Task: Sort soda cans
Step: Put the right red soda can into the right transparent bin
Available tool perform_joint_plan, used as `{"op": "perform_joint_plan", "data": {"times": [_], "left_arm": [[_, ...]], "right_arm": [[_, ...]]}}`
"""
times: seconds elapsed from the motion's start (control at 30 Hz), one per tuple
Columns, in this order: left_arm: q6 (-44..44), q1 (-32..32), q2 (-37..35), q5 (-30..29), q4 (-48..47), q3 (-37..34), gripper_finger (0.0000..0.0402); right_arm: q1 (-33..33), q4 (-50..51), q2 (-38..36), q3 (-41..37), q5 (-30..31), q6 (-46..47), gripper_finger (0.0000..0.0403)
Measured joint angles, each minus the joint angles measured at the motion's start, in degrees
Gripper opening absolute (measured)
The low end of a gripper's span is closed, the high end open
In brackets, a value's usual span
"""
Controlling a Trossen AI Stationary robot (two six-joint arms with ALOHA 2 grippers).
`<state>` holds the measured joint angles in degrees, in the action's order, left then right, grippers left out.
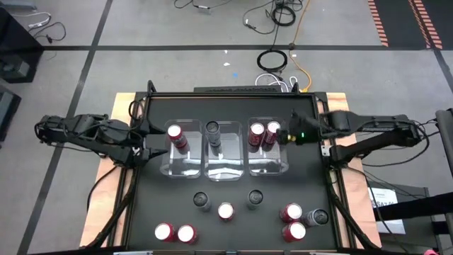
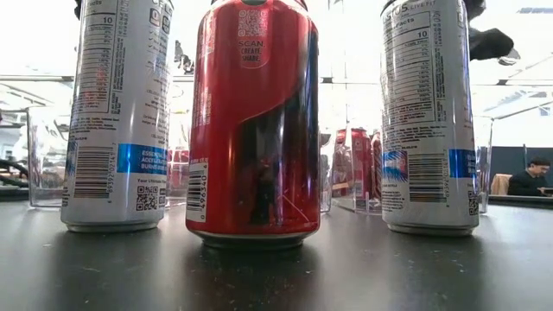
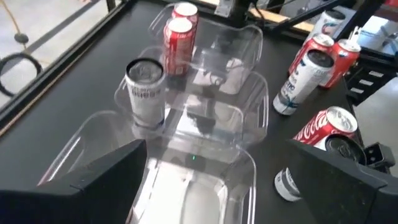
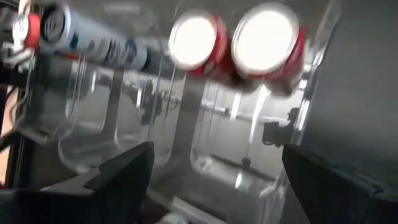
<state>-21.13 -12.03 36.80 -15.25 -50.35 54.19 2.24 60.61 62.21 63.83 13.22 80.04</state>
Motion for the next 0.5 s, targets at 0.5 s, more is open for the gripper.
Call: {"op": "perform_joint_plan", "data": {"times": [0.5], "left_arm": [[-4.87,-3.75,8.60,-0.83,3.99,0.00,0.0389]], "right_arm": [[31.47,0.63,9.52,-0.02,2.04,25.95,0.0347]]}}
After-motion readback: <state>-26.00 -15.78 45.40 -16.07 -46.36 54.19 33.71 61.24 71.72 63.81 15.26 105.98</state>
